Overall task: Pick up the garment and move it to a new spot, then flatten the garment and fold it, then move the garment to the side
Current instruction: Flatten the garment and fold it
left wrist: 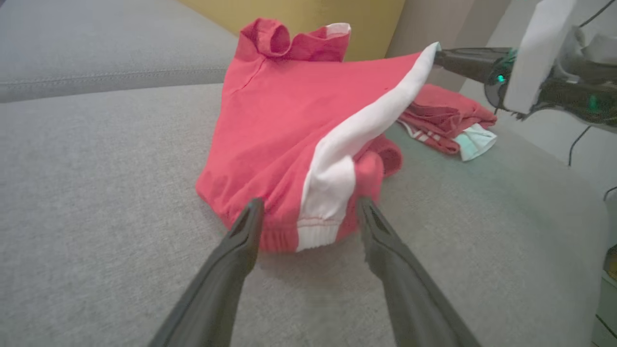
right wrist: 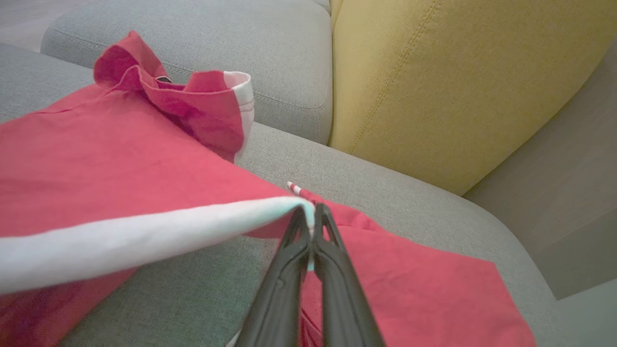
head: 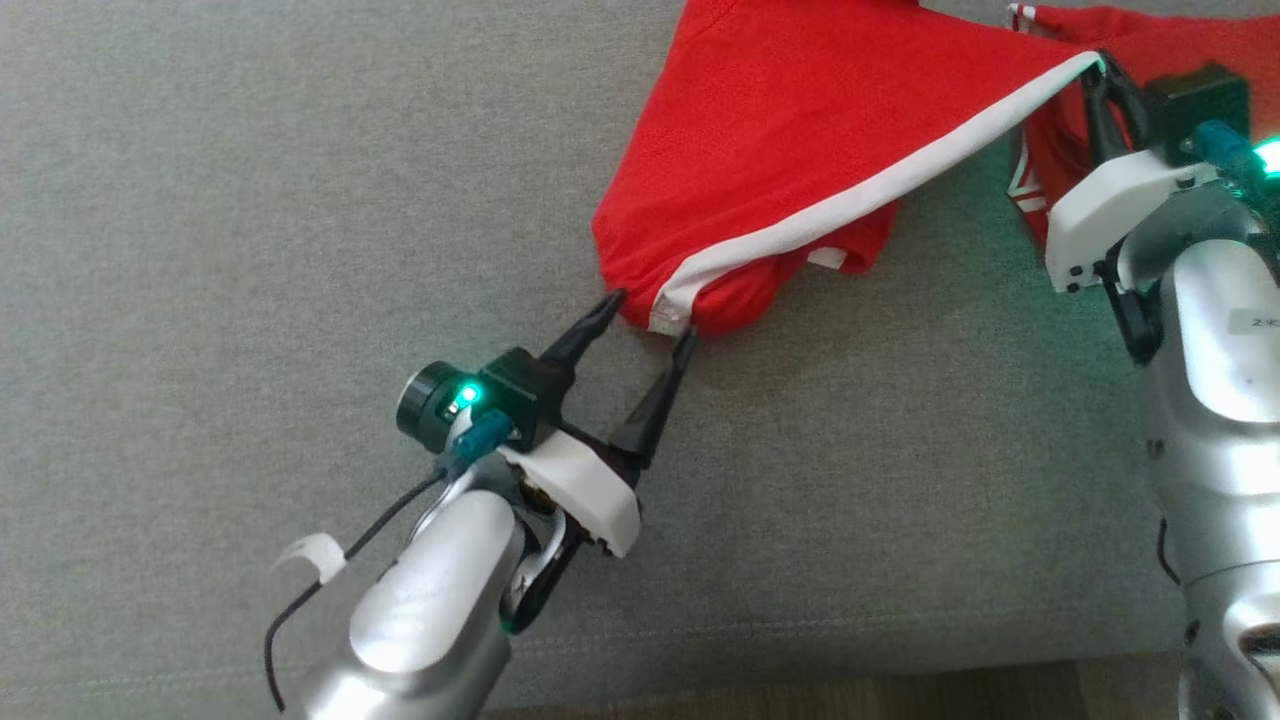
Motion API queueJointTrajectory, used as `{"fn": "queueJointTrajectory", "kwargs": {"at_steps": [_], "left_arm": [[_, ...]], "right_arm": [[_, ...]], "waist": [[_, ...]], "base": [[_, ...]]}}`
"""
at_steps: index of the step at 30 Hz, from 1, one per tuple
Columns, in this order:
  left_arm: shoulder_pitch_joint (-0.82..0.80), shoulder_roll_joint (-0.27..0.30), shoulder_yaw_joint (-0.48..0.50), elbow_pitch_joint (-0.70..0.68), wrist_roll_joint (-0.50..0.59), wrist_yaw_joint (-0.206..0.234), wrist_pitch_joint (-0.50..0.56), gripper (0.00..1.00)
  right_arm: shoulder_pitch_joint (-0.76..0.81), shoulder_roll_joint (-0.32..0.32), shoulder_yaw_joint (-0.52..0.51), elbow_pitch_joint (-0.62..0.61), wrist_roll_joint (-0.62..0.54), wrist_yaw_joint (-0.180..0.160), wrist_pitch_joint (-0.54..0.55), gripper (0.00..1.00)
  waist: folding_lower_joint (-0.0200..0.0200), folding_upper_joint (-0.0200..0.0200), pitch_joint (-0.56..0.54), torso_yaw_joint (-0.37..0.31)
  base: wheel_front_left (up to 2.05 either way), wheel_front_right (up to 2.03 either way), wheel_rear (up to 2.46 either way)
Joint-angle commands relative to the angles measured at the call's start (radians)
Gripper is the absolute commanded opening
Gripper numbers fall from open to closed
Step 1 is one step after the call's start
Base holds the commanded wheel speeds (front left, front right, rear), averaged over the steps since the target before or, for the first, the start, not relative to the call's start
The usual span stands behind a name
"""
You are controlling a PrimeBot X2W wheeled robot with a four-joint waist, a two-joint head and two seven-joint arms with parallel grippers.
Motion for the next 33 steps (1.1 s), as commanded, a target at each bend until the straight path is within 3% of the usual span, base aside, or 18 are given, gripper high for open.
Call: {"fn": "queueJointTrajectory", "kwargs": {"at_steps": [1,6,17,18,19,20,33], "left_arm": [[-0.047,0.008,0.018,-0.001,-0.016,0.021,-0.005,1.00],[-0.081,0.008,-0.005,0.035,-0.083,0.023,-0.005,1.00],[-0.111,0.008,-0.060,0.068,-0.113,0.032,-0.005,1.00],[-0.113,0.008,-0.064,0.070,-0.115,0.032,-0.005,0.84],[-0.115,0.008,-0.068,0.072,-0.117,0.031,-0.005,0.35],[-0.117,0.008,-0.071,0.074,-0.120,0.030,-0.005,0.00],[-0.118,0.013,-0.042,0.064,-0.092,0.023,-0.005,0.00]], "right_arm": [[-0.039,0.008,0.025,-0.025,0.013,0.007,-0.016,0.00],[-0.054,0.017,0.043,-0.019,0.021,0.007,-0.023,0.00],[-0.071,0.013,0.058,-0.005,0.035,0.007,-0.029,0.00],[-0.072,0.014,0.059,-0.004,0.035,0.007,-0.029,0.00],[-0.072,0.015,0.060,-0.003,0.036,0.007,-0.028,0.00],[-0.072,0.015,0.061,-0.002,0.037,0.007,-0.028,0.00],[-0.075,-0.027,0.115,0.009,0.051,0.007,-0.078,0.00]], "waist": [[0.0000,0.0000,0.004,-0.006],[0.0000,0.0000,0.010,-0.022],[0.0000,0.0000,0.019,-0.032],[0.0000,0.0000,0.020,-0.032],[0.0000,0.0000,0.020,-0.032],[0.0000,0.0000,0.020,-0.031],[0.0000,0.0000,-0.053,0.029]], "base": [[0.00,0.00,0.00],[0.00,0.00,0.00],[0.00,0.00,0.00],[0.00,0.00,0.00],[0.00,0.00,0.00],[0.00,0.00,0.00],[0.00,0.00,0.00]]}}
